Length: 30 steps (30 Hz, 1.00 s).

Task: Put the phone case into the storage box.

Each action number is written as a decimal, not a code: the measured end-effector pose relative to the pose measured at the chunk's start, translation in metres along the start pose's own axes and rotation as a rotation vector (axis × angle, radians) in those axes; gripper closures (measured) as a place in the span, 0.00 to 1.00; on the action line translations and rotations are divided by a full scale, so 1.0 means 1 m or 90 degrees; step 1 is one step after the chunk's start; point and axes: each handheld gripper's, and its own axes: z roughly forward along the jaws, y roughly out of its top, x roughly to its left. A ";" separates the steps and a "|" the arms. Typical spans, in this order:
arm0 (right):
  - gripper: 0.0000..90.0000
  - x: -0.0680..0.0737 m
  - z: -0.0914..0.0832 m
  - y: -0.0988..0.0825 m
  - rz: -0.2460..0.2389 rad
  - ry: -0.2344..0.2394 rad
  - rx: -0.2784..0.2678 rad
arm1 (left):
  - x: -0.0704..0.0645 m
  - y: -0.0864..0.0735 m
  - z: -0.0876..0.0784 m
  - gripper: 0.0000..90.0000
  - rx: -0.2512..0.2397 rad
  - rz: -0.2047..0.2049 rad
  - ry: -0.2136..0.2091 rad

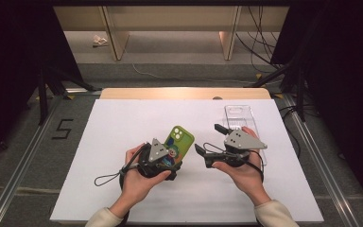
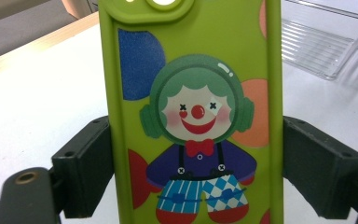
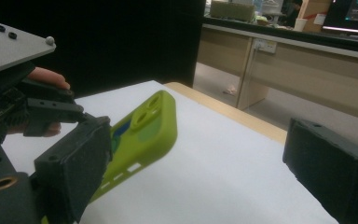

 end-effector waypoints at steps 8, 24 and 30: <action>0.10 0.002 0.007 0.000 0.001 0.007 0.005 | -0.010 -0.001 0.005 0.17 0.004 0.012 -0.014; 0.11 0.007 0.018 -0.001 0.009 0.014 0.020 | -0.027 0.001 0.007 0.17 -0.002 0.033 -0.037; 0.11 0.007 0.024 -0.003 0.017 0.018 0.032 | -0.033 0.001 0.008 0.17 -0.005 0.040 -0.044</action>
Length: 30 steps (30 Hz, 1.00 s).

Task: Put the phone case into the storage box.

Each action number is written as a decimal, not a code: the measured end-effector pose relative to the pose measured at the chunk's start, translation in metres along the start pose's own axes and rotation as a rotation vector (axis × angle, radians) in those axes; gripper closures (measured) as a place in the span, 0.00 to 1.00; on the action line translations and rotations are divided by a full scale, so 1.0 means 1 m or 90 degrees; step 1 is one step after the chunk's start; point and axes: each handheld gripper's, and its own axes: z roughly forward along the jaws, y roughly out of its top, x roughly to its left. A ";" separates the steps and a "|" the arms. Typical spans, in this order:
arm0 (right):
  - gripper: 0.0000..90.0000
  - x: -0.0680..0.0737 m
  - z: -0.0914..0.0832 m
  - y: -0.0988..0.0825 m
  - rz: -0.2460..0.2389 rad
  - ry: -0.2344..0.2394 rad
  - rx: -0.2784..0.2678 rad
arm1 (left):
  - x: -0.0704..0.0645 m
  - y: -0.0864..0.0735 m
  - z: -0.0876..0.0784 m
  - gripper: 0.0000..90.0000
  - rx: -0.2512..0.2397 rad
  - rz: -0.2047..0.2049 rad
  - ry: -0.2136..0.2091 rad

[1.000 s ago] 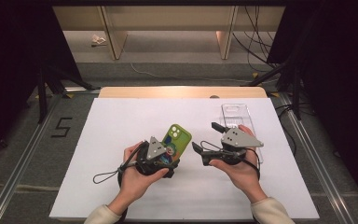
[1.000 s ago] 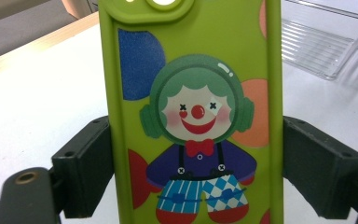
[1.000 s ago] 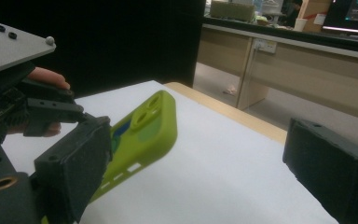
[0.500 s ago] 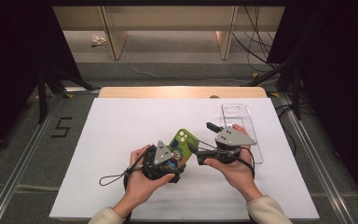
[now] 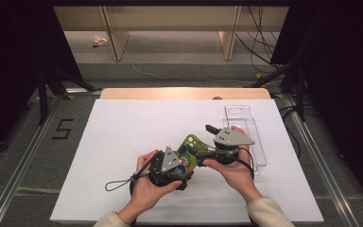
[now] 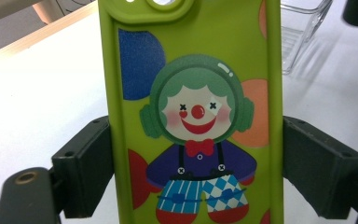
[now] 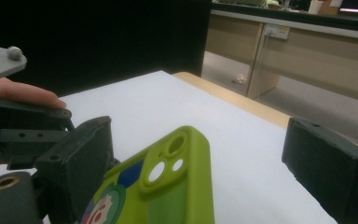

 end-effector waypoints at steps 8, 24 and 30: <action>0.13 -0.001 0.006 -0.002 0.012 0.006 0.007 | -0.004 0.000 0.000 0.17 -0.001 0.007 -0.003; 0.27 0.002 0.013 -0.007 0.035 0.019 0.031 | -0.005 0.000 0.001 0.17 0.001 0.010 -0.005; 0.38 0.001 0.013 -0.007 0.039 0.028 0.031 | -0.005 0.000 0.001 0.17 0.000 0.009 -0.005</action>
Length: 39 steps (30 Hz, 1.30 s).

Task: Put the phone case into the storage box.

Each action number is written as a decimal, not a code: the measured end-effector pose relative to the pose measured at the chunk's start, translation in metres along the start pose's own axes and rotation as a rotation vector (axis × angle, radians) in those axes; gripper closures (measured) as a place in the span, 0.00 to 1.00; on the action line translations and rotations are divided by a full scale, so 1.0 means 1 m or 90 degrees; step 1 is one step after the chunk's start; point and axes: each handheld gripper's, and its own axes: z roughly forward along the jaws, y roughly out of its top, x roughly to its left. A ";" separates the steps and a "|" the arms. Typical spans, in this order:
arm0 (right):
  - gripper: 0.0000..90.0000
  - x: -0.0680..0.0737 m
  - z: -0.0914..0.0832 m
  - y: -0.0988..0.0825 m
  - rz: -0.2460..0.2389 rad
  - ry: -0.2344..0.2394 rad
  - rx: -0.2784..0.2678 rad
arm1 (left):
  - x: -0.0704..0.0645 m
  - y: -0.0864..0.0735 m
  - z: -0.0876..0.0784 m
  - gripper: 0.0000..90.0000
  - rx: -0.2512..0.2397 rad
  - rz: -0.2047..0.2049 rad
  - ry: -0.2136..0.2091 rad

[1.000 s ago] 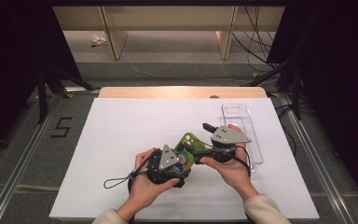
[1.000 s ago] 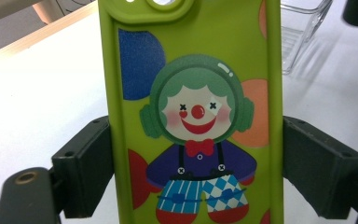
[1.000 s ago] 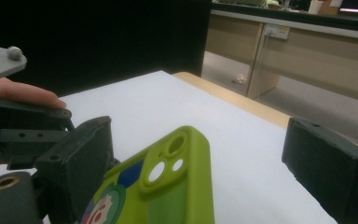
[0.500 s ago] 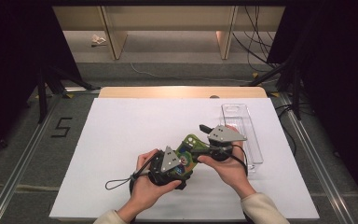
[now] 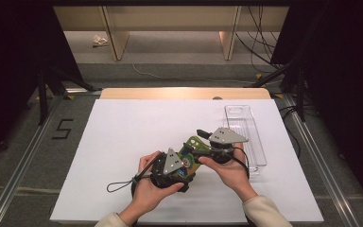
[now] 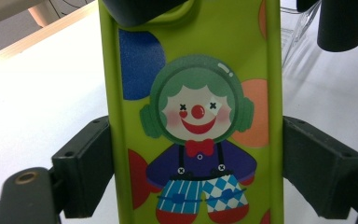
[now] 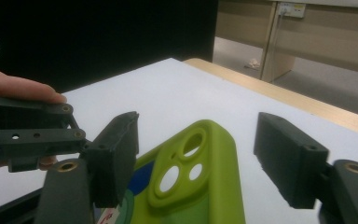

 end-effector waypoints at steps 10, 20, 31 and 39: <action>0.51 -0.001 0.002 -0.002 0.018 0.023 0.007 | 0.000 0.000 0.000 0.17 -0.002 0.000 0.001; 0.60 -0.002 0.002 -0.003 0.034 0.029 0.010 | 0.001 -0.001 0.000 0.17 -0.001 -0.001 0.000; 0.73 -0.003 0.001 -0.002 0.066 0.045 -0.004 | 0.001 -0.003 0.003 0.17 0.008 0.000 0.000; 0.80 -0.003 -0.002 0.000 0.071 0.068 -0.014 | -0.001 -0.003 0.004 0.17 0.010 0.003 0.001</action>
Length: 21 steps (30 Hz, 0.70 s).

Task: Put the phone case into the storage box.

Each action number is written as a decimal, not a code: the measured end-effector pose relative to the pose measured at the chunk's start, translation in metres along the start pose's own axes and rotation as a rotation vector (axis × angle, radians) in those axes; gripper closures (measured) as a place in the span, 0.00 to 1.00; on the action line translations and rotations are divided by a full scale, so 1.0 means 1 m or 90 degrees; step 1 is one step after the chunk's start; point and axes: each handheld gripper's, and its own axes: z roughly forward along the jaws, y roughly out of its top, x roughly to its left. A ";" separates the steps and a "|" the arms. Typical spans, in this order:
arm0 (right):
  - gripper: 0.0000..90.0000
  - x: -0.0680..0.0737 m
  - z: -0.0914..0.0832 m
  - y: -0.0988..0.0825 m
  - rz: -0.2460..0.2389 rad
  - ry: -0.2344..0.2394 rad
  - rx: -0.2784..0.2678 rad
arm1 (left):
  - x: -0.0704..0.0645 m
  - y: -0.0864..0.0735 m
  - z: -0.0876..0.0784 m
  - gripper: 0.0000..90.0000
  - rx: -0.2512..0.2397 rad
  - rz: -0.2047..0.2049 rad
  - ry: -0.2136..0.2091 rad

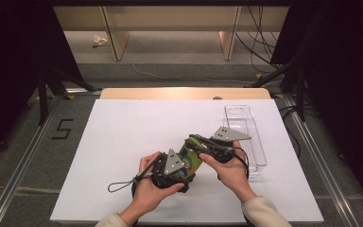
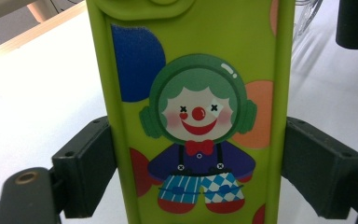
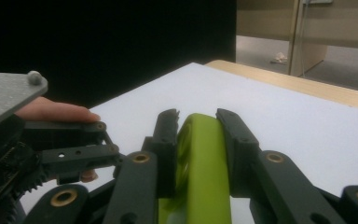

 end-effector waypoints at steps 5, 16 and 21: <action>0.83 0.002 -0.001 0.002 0.005 0.017 -0.001 | -0.001 0.000 0.001 0.17 -0.001 0.004 -0.002; 0.86 0.013 -0.012 0.020 -0.016 0.038 0.003 | 0.007 0.000 -0.001 0.21 -0.037 -0.016 -0.010; 0.86 0.012 -0.020 0.029 -0.056 0.042 0.004 | 0.014 0.001 -0.006 0.18 -0.057 -0.030 -0.031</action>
